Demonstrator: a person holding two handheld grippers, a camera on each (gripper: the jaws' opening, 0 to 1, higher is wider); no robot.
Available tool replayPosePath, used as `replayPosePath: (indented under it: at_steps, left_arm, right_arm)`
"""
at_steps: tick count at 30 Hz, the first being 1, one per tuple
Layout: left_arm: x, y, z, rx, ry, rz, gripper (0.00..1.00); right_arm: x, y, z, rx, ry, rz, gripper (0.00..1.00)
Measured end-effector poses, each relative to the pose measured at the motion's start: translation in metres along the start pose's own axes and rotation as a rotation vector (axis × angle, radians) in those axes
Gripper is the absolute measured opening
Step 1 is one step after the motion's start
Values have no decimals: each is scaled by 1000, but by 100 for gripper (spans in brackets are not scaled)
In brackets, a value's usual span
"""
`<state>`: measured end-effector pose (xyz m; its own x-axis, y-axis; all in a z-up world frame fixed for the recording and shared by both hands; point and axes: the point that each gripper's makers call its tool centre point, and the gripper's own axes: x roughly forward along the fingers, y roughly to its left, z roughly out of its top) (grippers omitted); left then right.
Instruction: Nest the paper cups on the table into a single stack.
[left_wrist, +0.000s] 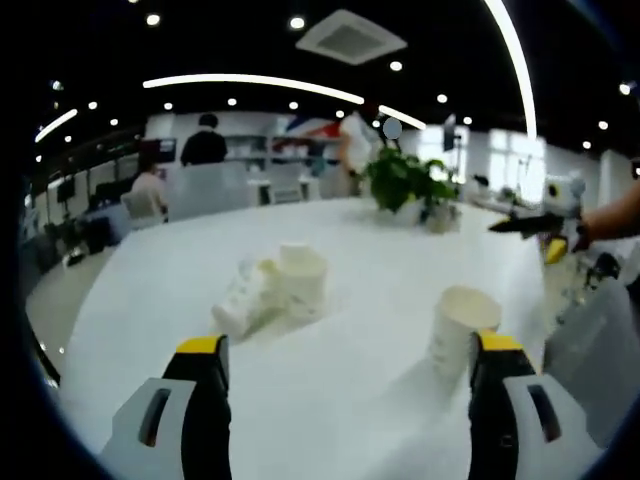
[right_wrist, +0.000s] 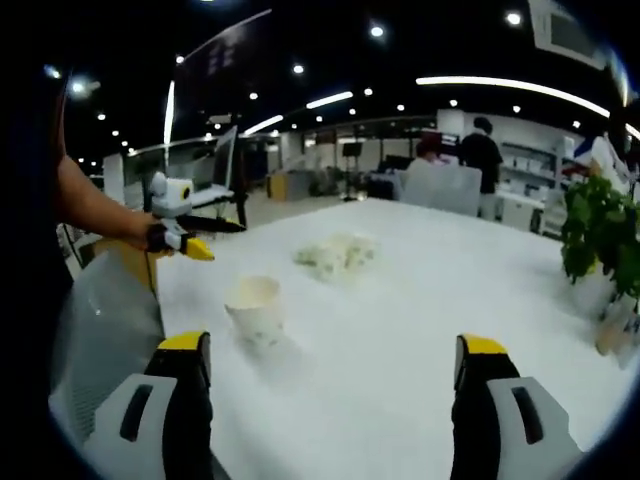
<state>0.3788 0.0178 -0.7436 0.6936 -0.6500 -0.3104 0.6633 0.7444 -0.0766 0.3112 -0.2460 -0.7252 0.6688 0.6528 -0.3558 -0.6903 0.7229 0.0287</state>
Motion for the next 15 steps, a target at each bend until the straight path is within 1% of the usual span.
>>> replayPosePath:
  at_steps: [3, 7, 9, 15]
  left_arm:
    - [14, 1, 5, 3, -6, -8, 98]
    - [32, 6, 6, 16, -12, -11, 98]
    - [43, 9, 7, 8, -22, -10, 98]
    - [65, 12, 6, 6, -31, -13, 98]
  right_arm:
    - [-1, 0, -1, 4, 2, -1, 100]
    - [-2, -2, 0, 6, 4, -5, 100]
    - [-3, -4, -1, 5, 5, -11, 100]
    - [-3, -8, 0, 17, 5, -19, 100]
